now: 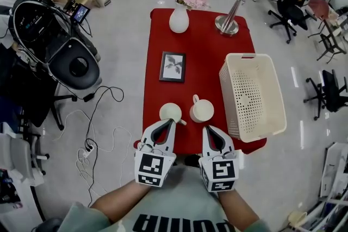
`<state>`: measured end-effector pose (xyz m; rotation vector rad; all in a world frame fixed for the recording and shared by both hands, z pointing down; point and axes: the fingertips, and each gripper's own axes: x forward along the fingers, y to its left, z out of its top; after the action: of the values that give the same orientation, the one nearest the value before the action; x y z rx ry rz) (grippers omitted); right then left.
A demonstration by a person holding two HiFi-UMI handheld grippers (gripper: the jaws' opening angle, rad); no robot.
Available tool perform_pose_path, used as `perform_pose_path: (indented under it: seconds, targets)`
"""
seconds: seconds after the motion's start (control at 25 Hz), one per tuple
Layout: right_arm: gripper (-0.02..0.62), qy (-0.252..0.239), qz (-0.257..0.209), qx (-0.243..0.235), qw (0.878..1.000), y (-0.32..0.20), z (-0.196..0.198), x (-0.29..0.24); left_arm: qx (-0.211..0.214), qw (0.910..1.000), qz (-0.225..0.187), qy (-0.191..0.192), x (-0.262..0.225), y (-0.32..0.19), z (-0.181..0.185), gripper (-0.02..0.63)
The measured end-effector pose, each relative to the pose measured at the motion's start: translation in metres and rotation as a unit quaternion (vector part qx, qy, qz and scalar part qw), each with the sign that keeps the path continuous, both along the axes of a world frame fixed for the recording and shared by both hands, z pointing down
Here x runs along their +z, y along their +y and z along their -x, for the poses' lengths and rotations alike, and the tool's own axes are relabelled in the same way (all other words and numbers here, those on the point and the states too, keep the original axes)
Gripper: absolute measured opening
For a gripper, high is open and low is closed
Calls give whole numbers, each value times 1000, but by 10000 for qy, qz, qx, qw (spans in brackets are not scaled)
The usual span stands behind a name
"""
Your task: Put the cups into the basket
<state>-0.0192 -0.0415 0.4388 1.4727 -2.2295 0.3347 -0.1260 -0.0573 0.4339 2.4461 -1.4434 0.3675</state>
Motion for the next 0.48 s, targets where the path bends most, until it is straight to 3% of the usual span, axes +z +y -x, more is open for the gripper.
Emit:
perform_pose_path:
  seconds: [0.4,0.48]
  targets:
    - [16,-43,183,-330,9993,-23,-3,15,-198,9997,-24,-127,3,-20,-9,6]
    - [75,-52,240,-433,9988,-27,-2,17,-253,9996,16,-155,4,-22,-11,6]
